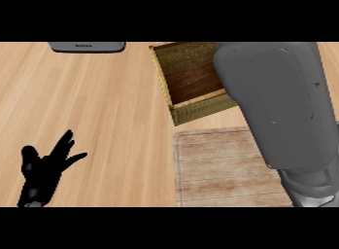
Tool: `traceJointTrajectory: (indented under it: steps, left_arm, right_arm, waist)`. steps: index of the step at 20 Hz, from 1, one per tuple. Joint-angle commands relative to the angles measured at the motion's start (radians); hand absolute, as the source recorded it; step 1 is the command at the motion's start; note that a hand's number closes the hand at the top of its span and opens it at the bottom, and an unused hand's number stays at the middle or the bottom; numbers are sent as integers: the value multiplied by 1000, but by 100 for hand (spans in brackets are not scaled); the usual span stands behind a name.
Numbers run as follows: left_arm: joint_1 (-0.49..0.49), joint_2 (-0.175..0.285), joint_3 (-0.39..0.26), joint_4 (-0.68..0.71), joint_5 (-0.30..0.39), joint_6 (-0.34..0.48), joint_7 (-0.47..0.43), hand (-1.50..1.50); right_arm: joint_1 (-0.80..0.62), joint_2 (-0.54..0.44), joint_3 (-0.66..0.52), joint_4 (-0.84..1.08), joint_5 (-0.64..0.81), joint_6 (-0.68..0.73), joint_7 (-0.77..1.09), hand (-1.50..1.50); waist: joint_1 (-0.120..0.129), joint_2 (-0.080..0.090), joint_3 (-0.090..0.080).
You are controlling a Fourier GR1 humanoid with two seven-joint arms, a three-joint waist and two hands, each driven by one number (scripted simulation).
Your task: Pick the sweet potato from the cutting board and place it in the basket
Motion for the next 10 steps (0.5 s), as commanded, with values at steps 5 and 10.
traceJointTrajectory:
  steps: [5,10]
  left_arm:
    - [-22,-26,-20,77,-32,12,36,0]
    - [50,-20,-18,54,-36,-11,-12,0]
  right_arm:
    - [102,14,-101,121,-71,-115,-192,150]
    - [155,-8,-128,175,-108,-117,-304,150]
  waist:
    - [-6,7,-9]
    - [-4,4,-8]
